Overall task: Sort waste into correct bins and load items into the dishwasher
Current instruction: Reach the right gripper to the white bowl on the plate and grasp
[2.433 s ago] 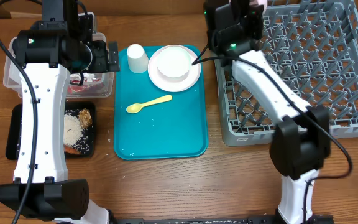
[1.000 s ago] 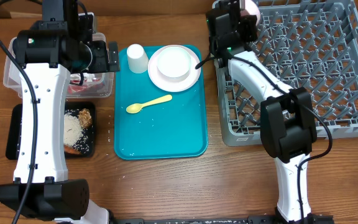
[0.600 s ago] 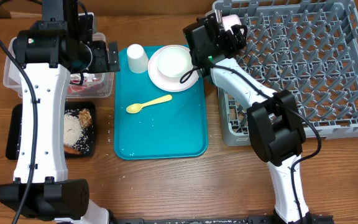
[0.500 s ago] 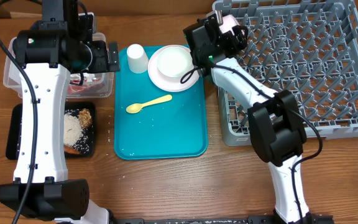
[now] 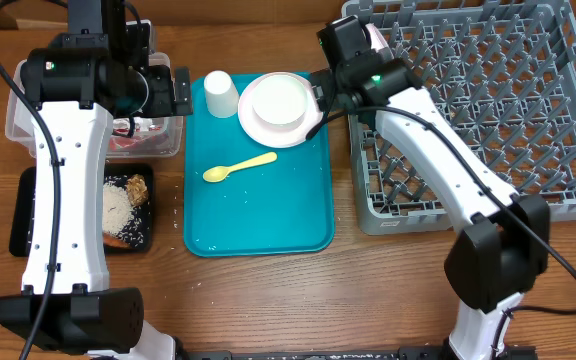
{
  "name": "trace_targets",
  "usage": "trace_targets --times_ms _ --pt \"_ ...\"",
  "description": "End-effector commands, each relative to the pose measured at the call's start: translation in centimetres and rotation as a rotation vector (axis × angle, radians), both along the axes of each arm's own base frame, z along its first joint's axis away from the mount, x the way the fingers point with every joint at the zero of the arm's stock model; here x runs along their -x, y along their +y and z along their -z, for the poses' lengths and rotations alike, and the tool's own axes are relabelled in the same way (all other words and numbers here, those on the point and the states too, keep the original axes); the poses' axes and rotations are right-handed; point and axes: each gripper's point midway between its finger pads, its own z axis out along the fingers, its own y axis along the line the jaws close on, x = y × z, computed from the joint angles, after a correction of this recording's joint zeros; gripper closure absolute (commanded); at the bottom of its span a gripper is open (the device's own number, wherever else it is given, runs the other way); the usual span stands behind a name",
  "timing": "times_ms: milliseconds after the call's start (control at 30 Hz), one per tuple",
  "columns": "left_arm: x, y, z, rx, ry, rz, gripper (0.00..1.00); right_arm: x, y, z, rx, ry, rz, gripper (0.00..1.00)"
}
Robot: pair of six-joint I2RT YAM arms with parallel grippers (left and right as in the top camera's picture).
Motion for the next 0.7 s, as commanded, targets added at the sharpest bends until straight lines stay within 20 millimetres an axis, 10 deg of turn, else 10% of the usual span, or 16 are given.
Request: trace_targets --times_ms 0,167,367,667 --pt "-0.2 0.0 0.4 -0.005 0.007 0.005 0.00 4.0 8.4 -1.8 -0.424 0.162 -0.291 0.00" --pt "-0.2 0.0 0.4 -0.005 0.007 0.005 0.00 2.2 7.7 0.6 -0.439 0.183 -0.108 0.07" --pt "-0.2 0.0 0.4 -0.005 0.007 0.005 0.00 -0.2 5.8 4.1 -0.471 0.194 0.226 0.56" --pt "-0.2 0.0 0.4 -0.005 0.007 0.005 0.00 -0.9 6.1 11.8 -0.493 0.306 0.414 0.53"
